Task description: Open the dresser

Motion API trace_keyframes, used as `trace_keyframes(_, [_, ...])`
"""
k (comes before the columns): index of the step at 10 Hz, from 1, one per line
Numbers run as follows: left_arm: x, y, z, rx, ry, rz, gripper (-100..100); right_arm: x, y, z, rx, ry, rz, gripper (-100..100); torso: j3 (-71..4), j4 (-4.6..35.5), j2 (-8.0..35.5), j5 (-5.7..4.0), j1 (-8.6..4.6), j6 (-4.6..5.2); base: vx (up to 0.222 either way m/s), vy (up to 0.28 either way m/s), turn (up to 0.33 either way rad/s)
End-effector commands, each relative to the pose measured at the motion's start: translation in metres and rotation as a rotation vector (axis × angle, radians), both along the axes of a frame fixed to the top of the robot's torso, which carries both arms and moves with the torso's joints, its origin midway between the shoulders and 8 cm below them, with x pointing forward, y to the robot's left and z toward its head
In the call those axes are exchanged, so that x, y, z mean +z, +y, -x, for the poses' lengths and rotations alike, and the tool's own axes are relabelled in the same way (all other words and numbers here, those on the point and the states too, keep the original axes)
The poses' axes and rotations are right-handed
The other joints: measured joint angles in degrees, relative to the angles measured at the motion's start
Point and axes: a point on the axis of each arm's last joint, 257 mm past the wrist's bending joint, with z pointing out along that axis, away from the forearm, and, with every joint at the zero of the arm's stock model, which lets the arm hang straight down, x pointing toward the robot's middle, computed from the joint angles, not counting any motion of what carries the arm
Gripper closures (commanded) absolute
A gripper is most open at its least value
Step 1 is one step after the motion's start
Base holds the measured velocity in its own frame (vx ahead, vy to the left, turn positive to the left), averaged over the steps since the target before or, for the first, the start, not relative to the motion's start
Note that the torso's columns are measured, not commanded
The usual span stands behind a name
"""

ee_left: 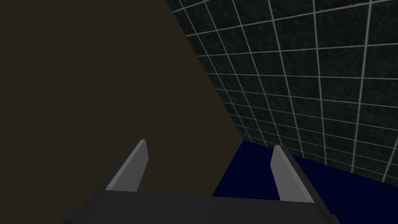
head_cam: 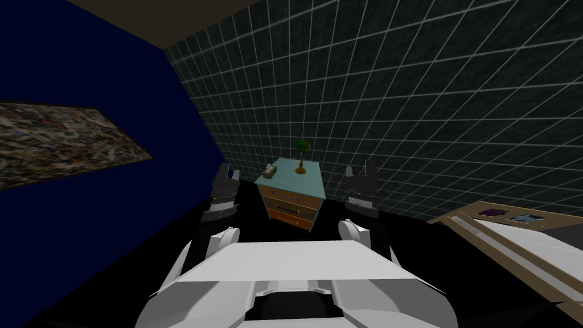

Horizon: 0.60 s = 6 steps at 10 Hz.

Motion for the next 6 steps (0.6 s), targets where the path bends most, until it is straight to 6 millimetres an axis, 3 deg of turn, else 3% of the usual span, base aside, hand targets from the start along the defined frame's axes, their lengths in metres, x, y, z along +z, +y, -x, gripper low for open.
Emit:
trace_keyframes(1, [0.0, 0.0, 0.0, 0.0, 0.0, 0.0, 0, 0.0, 0.0, 0.0, 0.0, 0.0, 0.0, 0, -4.7, 2.3, 2.3, 0.0, 0.0, 0.0, 0.0, 0.0, 0.0])
trace_keyframes(6, [0.0001, 0.0, 0.0001, 0.0, 0.0, 0.0, 0, 0.0001, 0.0, 0.0001, 0.0, 0.0, 0.0, 0, -45.4, 22.7, 22.7, 0.0, 0.0, 0.0, 0.0, 0.0, 0.0])
